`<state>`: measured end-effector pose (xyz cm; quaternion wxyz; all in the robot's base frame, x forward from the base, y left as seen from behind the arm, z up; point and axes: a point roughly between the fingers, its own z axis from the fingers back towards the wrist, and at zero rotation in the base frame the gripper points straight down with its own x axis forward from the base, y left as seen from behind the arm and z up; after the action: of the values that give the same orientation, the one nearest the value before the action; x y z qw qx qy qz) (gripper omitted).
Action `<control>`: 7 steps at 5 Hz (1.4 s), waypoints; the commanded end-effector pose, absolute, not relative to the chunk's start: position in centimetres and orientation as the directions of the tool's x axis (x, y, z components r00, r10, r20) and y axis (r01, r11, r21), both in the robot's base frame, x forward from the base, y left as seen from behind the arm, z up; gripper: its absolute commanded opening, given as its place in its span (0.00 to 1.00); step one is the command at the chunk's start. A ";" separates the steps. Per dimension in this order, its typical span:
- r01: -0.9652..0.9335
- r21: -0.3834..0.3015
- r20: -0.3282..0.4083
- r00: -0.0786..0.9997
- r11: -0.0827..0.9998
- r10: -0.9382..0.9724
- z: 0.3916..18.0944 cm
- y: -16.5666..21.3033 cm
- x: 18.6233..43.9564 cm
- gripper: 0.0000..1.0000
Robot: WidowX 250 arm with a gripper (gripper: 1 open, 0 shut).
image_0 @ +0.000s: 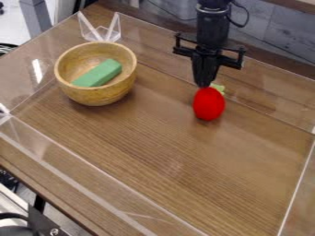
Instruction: Move the red fruit to the left
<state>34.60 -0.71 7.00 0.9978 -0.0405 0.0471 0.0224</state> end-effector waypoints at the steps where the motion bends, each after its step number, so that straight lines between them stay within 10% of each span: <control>1: -0.052 -0.085 -0.030 0.998 0.995 0.049 9.0 -0.4 35.5 0.00; 7: -0.048 -0.099 -0.055 0.998 0.994 0.043 8.2 -0.6 35.8 0.00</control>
<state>34.86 -0.61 6.44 0.9967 -0.0500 0.0594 0.0247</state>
